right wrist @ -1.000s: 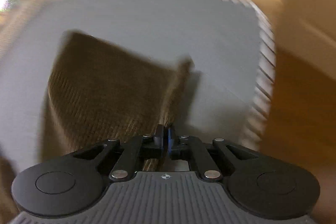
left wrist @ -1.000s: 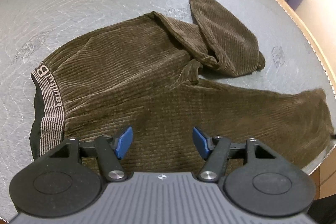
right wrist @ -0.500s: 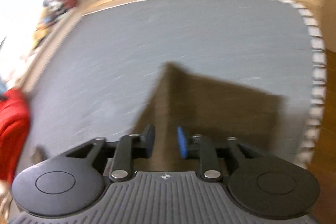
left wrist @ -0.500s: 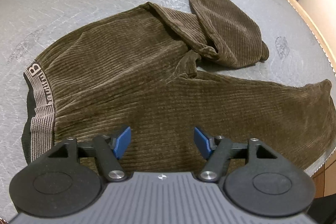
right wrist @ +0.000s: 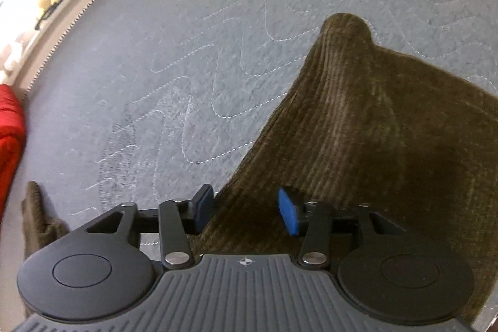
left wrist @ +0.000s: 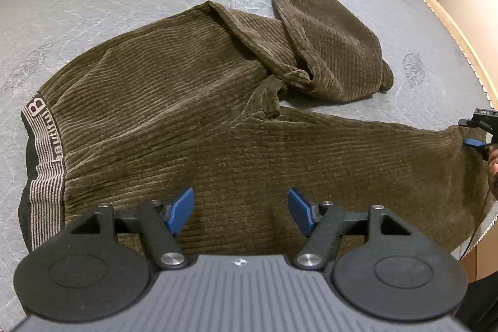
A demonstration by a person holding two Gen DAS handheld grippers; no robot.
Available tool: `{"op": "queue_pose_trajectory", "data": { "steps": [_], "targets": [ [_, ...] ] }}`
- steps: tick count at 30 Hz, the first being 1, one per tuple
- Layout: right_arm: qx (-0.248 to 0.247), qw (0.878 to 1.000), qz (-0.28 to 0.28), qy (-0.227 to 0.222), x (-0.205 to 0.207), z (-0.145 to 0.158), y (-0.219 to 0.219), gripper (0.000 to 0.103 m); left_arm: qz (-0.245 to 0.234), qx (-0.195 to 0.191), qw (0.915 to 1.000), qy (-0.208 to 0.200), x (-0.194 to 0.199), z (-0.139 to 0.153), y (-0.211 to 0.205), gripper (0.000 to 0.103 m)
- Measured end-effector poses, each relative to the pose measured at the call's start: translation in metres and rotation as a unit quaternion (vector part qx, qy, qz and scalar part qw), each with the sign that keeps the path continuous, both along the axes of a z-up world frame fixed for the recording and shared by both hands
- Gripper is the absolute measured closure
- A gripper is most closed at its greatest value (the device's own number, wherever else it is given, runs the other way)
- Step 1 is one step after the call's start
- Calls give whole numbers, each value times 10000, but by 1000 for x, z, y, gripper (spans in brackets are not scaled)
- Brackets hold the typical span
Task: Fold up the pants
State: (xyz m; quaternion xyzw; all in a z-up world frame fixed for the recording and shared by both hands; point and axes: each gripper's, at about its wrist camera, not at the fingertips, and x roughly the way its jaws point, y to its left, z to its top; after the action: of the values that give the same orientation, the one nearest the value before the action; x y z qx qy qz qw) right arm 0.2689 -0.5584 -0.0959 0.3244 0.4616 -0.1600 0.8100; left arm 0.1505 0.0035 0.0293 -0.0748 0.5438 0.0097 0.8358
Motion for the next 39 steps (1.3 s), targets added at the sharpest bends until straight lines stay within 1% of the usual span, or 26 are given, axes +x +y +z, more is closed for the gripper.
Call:
{"op": "queue_pose_trajectory", "data": {
  "steps": [3, 6, 7, 8, 9, 10, 12, 14, 16, 18, 19, 20, 21, 22, 25, 28, 30, 31, 32, 33, 34, 35, 36, 37, 38, 39],
  "targets": [
    [-526, 9984, 167, 105, 14, 1, 17, 48, 42, -14, 10000, 22, 2, -1, 1, 30],
    [-1048, 9937, 326, 225, 24, -1, 33, 48, 25, -22, 10000, -8, 1, 1, 2, 30],
    [-1195, 9919, 352, 252, 25, -2, 35, 56, 19, -10, 10000, -11, 0, 1, 2, 30],
    [-1421, 9887, 360, 315, 26, -2, 39, 78, 19, -3, 10000, -5, 0, 0, 2, 30],
    [-1634, 9852, 353, 383, 27, -3, 41, 86, 24, -4, 10000, 1, -1, 0, 3, 30],
    [-1692, 9843, 354, 356, 28, -4, 40, 93, 29, -6, 10000, 7, -1, 0, 3, 30],
    [-1644, 9862, 157, 154, 26, 0, 35, 97, 38, 6, 10000, 5, -3, 0, 5, 30],
    [-1684, 9850, -202, -301, 16, 15, 27, 97, 48, 8, 10000, 2, -5, 1, 7, 30],
    [-1683, 9840, -252, -534, 14, 21, 25, 97, 48, 6, 10000, -5, -7, 2, 11, 30],
    [-1577, 9869, -190, -287, 15, 14, 22, 93, 67, 8, 10000, -21, -8, 3, 14, 30],
    [-1582, 9871, -242, -74, 14, 9, 20, 84, 79, 3, 10000, -31, -9, 4, 15, 30],
    [-1590, 9866, -352, 28, 12, 7, 17, 70, 87, -3, 10000, -40, -10, 5, 17, 30],
    [-1584, 9863, -468, 40, 9, 7, 15, 66, 91, -11, 9999, -47, -11, 6, 19, 30],
    [-1612, 9855, -527, 29, 6, 11, 14, 62, 92, -22, 9999, -58, -12, 7, 20, 30],
    [-1683, 9853, -273, -131, 2, 25, 26, 62, 75, -15, 9999, -95, -13, 9, 21, 30],
    [-1591, 9856, 203, -529, -3, 42, 43, 62, 95, -27, 9999, -118, -14, 11, 23, 30],
    [-1273, 9868, 693, -717, -2, 47, 53, 62, 103, -22, 9999, -135, -14, 13, 23, 30],
    [-882, 9880, 1034, -733, 2, 45, 57, 58, 111, -17, 9998, -137, -15, 13, 23, 30],
    [-328, 9873, 1407, -662, 4, 39, 60, 55, 124, -14, 9998, -134, -15, 13, 24, 30],
    [220, 9828, 1752, -533, 5, 30, 62, 55, 133, -18, 9998, -130, -15, 13, 25, 30],
    [700, 9745, 2112, -299, 5, 18, 66, 55, 137, -23, 9998, -130, -16, 13, 25, 30],
    [825, 9683, 2358, -2, 4, 7, 70, 55, 135, -19, 9998, -138, -16, 14, 26, 30],
    [655, 9666, 2464, 249, 1, 0, 72, 59, 130, -9, 9998, -145, -17, 15, 26, 30],
    [500, 9665, 2497, 311, -3, -6, 69, 74, 131, -2, 9998, -150, -17, 15, 26, 30],
    [499, 9687, 2415, 272, -5, -5, 62, 78, 138, 9, 9998, -149, -17, 15, 26, 30],
    [470, 9749, 2161, 252, -7, -1, 50, 78, 144, 17, 9998, -142, -18, 14, 27, 30]
  ]
}}
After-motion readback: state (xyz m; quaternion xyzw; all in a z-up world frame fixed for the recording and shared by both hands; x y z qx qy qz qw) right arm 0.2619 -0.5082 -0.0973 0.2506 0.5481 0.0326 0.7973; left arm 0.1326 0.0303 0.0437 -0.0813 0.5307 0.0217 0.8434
